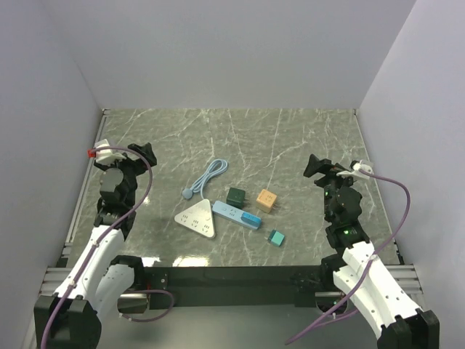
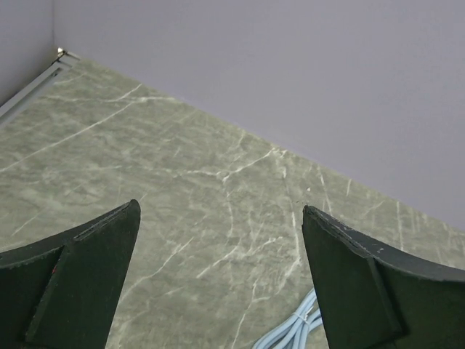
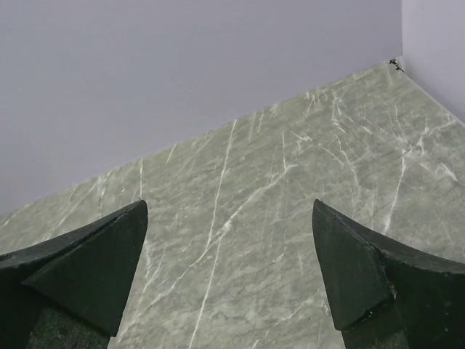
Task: Insert the plug
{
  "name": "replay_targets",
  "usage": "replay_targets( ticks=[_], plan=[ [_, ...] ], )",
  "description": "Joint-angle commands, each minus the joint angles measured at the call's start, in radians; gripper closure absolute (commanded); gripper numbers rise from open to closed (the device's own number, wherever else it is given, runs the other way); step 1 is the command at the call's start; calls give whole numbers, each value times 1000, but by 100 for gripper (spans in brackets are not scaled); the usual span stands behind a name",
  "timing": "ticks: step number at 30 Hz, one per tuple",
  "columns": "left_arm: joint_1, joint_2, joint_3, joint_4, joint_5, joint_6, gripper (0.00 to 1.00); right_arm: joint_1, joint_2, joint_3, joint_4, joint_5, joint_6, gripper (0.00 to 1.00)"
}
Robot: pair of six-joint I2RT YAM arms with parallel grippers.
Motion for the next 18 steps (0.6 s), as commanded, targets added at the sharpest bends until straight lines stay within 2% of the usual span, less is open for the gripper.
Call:
replay_targets(
  ticks=[1, 8, 14, 18],
  plan=[
    [-3, 9, 34, -16, -24, -11, 1, -4, 0, 34, 3, 6, 6, 0],
    [-3, 40, 23, -24, -47, -32, 1, -4, 36, 45, 13, -23, 17, 0],
    [-3, -24, 14, -64, -98, -20, 1, 3, 197, 98, 30, -86, 30, 1],
    [-5, -43, -3, -59, -122, -26, 0, 33, 259, 137, 4, -51, 17, 1]
  ],
)
